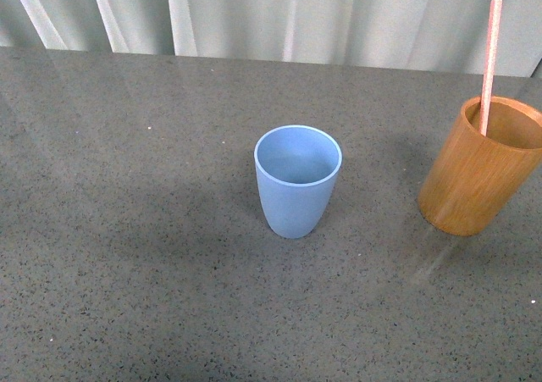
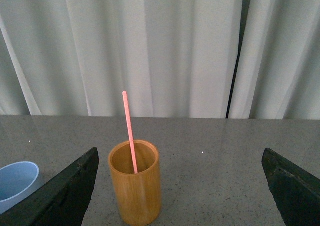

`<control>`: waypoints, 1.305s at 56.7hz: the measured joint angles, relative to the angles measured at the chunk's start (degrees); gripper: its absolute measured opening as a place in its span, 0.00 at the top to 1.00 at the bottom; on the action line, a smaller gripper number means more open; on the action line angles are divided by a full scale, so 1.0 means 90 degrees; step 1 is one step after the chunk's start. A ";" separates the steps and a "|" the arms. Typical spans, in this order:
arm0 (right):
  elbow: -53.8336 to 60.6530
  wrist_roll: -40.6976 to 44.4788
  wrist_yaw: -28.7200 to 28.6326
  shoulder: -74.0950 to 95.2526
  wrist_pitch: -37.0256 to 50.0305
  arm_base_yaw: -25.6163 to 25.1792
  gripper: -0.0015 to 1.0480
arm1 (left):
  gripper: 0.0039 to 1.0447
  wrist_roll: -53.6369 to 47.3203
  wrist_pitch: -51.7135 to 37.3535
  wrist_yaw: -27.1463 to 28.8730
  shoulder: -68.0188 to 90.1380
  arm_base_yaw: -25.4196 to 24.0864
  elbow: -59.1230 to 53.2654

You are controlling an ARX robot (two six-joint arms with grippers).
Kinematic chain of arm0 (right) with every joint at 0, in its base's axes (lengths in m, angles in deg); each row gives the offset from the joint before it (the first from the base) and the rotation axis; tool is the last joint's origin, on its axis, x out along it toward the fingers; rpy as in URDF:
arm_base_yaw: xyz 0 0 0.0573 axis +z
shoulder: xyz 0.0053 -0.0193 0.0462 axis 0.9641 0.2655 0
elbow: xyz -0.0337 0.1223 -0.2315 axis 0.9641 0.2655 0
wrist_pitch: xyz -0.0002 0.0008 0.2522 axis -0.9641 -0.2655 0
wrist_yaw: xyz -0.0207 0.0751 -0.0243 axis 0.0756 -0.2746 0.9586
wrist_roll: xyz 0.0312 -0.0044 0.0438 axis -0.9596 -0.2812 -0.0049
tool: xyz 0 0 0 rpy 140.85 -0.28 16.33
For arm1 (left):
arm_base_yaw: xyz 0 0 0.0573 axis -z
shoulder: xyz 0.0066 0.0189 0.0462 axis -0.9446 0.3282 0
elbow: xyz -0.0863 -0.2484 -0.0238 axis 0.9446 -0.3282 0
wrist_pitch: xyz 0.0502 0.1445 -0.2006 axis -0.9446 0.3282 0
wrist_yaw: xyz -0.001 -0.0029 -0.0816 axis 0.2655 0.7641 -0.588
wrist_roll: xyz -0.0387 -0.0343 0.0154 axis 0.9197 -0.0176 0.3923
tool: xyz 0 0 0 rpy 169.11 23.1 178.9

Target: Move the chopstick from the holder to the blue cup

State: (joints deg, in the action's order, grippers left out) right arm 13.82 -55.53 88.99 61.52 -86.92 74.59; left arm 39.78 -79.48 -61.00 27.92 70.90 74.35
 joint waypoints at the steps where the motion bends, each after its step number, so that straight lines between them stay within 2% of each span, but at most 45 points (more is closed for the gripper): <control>1: 0.0000 0.0000 0.0000 0.0000 0.0000 0.0000 0.10 | 0.97 0.0000 0.0027 0.0000 -0.0044 0.0000 -0.0012; 9: 0.0000 0.0000 0.0002 0.0002 -0.0002 0.0000 0.10 | 0.97 0.0000 0.0155 0.0002 -0.0313 0.0000 -0.0146; 11: -0.0090 -0.0153 0.0204 0.0134 -0.0301 0.0044 0.10 | 0.97 -0.0010 0.0124 -0.0002 -0.0381 0.0000 -0.0187; 13: -0.0437 -0.0408 0.0508 0.0605 -0.1129 0.0039 0.10 | 0.97 -0.0010 0.0126 0.0007 -0.0425 0.0000 -0.0187; 15: -0.0656 -0.0561 0.0488 0.1083 -0.1581 -0.0070 0.10 | 0.97 -0.0012 0.0202 -0.0002 -0.0517 0.0000 -0.0187; 18: -0.0845 -0.0644 0.0211 0.1834 -0.1659 -0.0364 0.10 | 0.97 -0.0012 0.0296 -0.0005 -0.0653 0.0000 -0.0187; 20: -0.1005 -0.0617 -0.0253 0.2555 -0.1345 -0.0704 0.10 | 0.97 -0.0012 0.0386 -0.0002 -0.0743 0.0000 -0.0187; 27: -0.1736 -0.0126 -0.1404 0.4282 -0.0464 -0.1355 0.10 | 0.97 -0.0012 0.0641 0.0007 -0.0976 0.0000 -0.0187; 38: -0.3427 0.0699 -0.2727 0.7077 0.0233 -0.1756 0.10 | 0.97 -0.0015 0.0976 0.0000 -0.1309 0.0000 -0.0187; 43: -0.4002 0.0986 -0.3007 0.7966 0.0347 -0.1761 0.10 | 0.97 -0.0015 0.1098 0.0000 -0.1435 0.0000 -0.0187; 49: -0.4697 0.1219 -0.3349 0.8903 0.0318 -0.1710 0.10 | 0.97 -0.0015 0.2140 0.0002 -0.2280 0.0000 -0.0187; 57: -0.5591 0.1615 -0.3349 1.0035 0.0097 -0.1418 0.10 | 0.97 -0.0015 0.2195 0.0000 -0.2499 0.0000 -0.0187; 74: -0.6288 0.1586 -0.3631 1.1113 0.0398 -0.0673 0.10 | 0.97 -0.0015 0.2200 0.0002 -0.2501 0.0000 -0.0187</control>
State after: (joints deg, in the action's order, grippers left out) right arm -42.77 -41.26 56.31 161.54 -83.33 68.54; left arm 39.65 -59.68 -60.98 5.41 70.90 72.67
